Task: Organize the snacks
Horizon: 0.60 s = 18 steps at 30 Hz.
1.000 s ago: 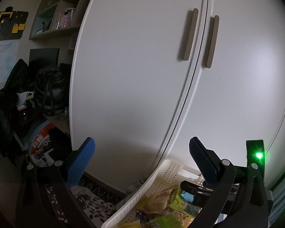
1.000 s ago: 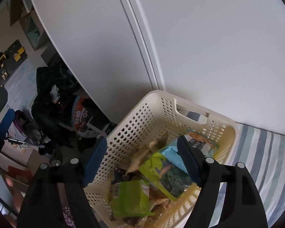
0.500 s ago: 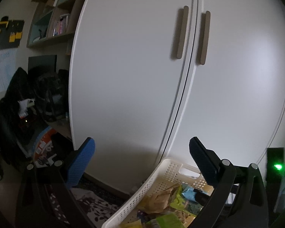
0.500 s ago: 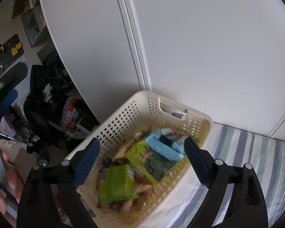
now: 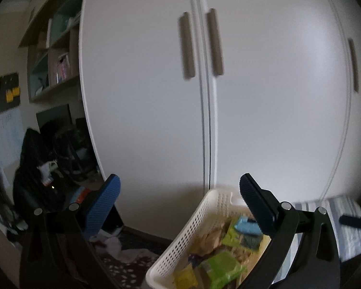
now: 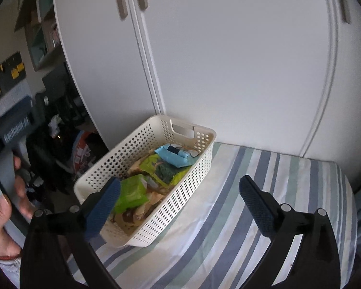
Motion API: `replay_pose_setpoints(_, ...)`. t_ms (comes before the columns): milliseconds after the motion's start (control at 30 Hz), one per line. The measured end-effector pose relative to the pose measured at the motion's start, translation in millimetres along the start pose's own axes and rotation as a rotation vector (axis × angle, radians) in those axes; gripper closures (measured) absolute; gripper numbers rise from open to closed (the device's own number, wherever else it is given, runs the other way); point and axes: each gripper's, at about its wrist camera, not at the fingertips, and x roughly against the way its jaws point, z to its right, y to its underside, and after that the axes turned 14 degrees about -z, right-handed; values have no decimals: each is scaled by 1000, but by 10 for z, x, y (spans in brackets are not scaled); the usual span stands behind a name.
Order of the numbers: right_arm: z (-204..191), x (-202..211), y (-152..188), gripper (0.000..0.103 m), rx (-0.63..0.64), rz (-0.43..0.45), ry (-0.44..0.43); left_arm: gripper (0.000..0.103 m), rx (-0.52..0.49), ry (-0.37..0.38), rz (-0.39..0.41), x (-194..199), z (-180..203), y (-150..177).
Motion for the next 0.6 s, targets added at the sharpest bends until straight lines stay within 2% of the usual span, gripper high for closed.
replay_pose_setpoints(167, 40, 234, 160, 5, -18, 36, -32, 3, -93, -60, -18, 252, 136, 177)
replay_pose_setpoints(300, 24, 345, 271, 5, -29, 48, -44, 2, -126, -62, -14, 453, 165, 273)
replay_pose_setpoints(600, -34, 554, 434, 5, -42, 87, 26, 2, -177, -86, -4, 773, 124, 429)
